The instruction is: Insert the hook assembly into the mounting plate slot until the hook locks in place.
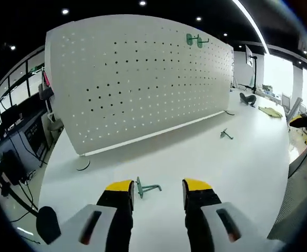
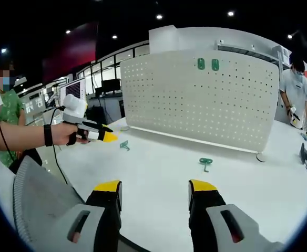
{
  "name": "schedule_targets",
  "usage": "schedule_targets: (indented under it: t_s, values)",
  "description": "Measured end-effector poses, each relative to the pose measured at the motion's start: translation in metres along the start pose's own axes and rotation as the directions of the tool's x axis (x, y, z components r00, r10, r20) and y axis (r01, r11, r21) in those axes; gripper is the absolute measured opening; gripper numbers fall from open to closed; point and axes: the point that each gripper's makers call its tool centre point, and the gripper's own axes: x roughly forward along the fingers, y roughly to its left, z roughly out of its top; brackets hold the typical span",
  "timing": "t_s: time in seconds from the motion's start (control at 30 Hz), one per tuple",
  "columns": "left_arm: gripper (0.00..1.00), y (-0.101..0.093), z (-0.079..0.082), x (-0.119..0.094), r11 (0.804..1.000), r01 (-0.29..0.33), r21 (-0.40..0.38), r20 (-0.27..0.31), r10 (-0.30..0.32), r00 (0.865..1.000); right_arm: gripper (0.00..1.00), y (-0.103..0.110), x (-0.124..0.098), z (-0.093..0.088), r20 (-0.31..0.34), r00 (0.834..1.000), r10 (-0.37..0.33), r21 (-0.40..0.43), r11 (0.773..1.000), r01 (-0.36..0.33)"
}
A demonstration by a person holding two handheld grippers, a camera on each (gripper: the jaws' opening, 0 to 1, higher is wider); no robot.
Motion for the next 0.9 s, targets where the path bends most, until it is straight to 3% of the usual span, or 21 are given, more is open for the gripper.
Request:
schedule_targets:
  t_s: [0.17,0.7,0.9]
  values:
    - [0.31,0.011,-0.010,0.008,1.000,-0.020,-0.016,-0.019,0.020,1.000,0.51,-0.001,-0.002,-0.001,-0.009,1.000,-0.007,-0.006,1.000,0.007]
    - [0.17,0.021,-0.037,0.021,0.996,-0.049,-0.078,-0.057,0.044,0.997,0.51,0.003,-0.002,-0.010,-0.045,0.999,-0.005,0.003,1.000,0.005]
    - [0.16,0.024,-0.038,0.025,0.993,-0.054,-0.110,-0.051,0.049,0.998,0.51,0.005,-0.003,-0.011,-0.052,0.999,0.000,0.000,1.000,0.000]
